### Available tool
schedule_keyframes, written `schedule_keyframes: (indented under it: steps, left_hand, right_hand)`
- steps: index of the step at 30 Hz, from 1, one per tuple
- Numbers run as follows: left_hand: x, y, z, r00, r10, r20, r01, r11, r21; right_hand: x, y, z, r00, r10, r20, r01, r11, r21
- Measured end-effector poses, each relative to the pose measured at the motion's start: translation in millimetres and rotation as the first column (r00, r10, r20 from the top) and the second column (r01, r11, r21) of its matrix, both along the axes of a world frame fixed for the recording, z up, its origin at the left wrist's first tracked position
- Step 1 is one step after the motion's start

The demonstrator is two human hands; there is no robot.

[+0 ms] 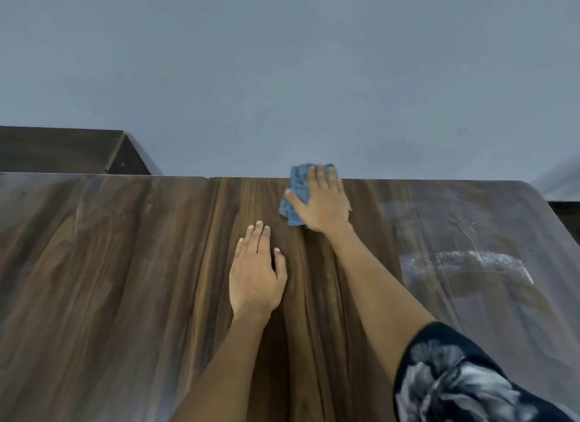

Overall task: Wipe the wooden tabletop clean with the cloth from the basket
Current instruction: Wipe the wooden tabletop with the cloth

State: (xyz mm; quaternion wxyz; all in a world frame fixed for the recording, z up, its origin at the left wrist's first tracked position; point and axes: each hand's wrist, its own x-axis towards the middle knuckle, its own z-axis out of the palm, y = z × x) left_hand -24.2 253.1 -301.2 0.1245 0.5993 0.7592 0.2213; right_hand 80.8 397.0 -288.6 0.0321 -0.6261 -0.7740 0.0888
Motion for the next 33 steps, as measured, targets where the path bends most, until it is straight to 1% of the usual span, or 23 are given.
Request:
schedule_keyframes:
  steps: [2,3,6,8,10,11,13,15,17,19,21,23,26,28,30,31,33]
  left_hand:
    - [0,0,1,1.000,0.000,0.008,0.000,1.000,0.007]
    - [0,-1,1,1.000,0.000,0.007,0.000,1.000,0.005]
    - [-1,-1,0,1.000,0.004,0.006,-0.004,1.000,0.007]
    - [-1,0,0,1.000,0.011,0.007,-0.011,1.000,0.011]
    - [-1,0,-1,1.000,0.021,0.004,-0.021,1.000,0.011]
    - [-1,0,-1,1.000,0.023,0.004,-0.023,1.000,0.009]
    - [0,0,-1,1.000,0.021,-0.004,-0.021,1.000,0.007]
    - [0,0,-1,1.000,0.020,-0.003,-0.020,1.000,0.010]
    - [0,0,0,1.000,0.020,0.014,-0.020,1.000,0.015]
    - [0,-1,1,0.999,0.016,0.032,-0.016,0.999,0.027]
    - [1,-1,1,0.997,0.031,0.074,-0.034,0.999,0.039]
    - [1,0,0,0.987,0.089,0.133,-0.098,0.993,0.060]
    - [2,-4,1,0.982,0.128,0.140,-0.146,0.981,0.125]
    - [3,-7,2,0.991,0.092,0.095,-0.110,0.975,0.194]
    - [5,-11,4,1.000,0.019,-0.005,-0.017,0.954,0.300]
    - [5,-12,4,0.997,-0.028,-0.072,0.051,0.938,0.343]
    - [5,-13,3,0.977,-0.077,-0.197,0.147,0.917,0.371]
  right_hand:
    - [-9,-14,-3,0.989,0.146,0.001,-0.146,0.989,0.037]
    - [-7,-25,-4,0.981,0.193,-0.008,-0.193,0.980,0.045]
    - [15,-64,-5,0.963,0.270,-0.015,-0.269,0.961,0.062]
    - [36,-87,-7,0.963,0.271,-0.004,-0.270,0.960,0.067]
    - [58,-93,-9,0.984,0.177,0.023,-0.178,0.979,0.098]
    - [66,-88,-9,0.994,0.099,0.035,-0.102,0.988,0.116]
    - [70,-65,-9,0.997,-0.062,0.036,0.058,0.993,0.102]
    - [54,-35,-8,0.984,-0.177,0.010,0.176,0.982,0.068]
    - [23,-10,-7,0.977,-0.212,-0.006,0.212,0.975,0.066]
    - [-15,2,-7,0.993,-0.119,0.005,0.118,0.991,0.067]
    - [-51,-1,-7,0.998,0.062,0.007,-0.062,0.997,0.052]
    - [-74,-11,-5,0.972,0.235,0.002,-0.235,0.972,0.023]
    - [-72,-25,-4,0.919,0.395,-0.002,-0.395,0.919,-0.011]
    - [-53,-36,-2,0.876,0.482,-0.026,-0.483,0.875,-0.025]
    - [-27,-54,0,0.847,0.529,-0.050,-0.531,0.846,-0.044]
    - [-13,-65,1,0.844,0.533,-0.053,-0.535,0.843,-0.049]
    - [18,-92,-2,0.859,0.508,-0.055,-0.510,0.859,-0.033]
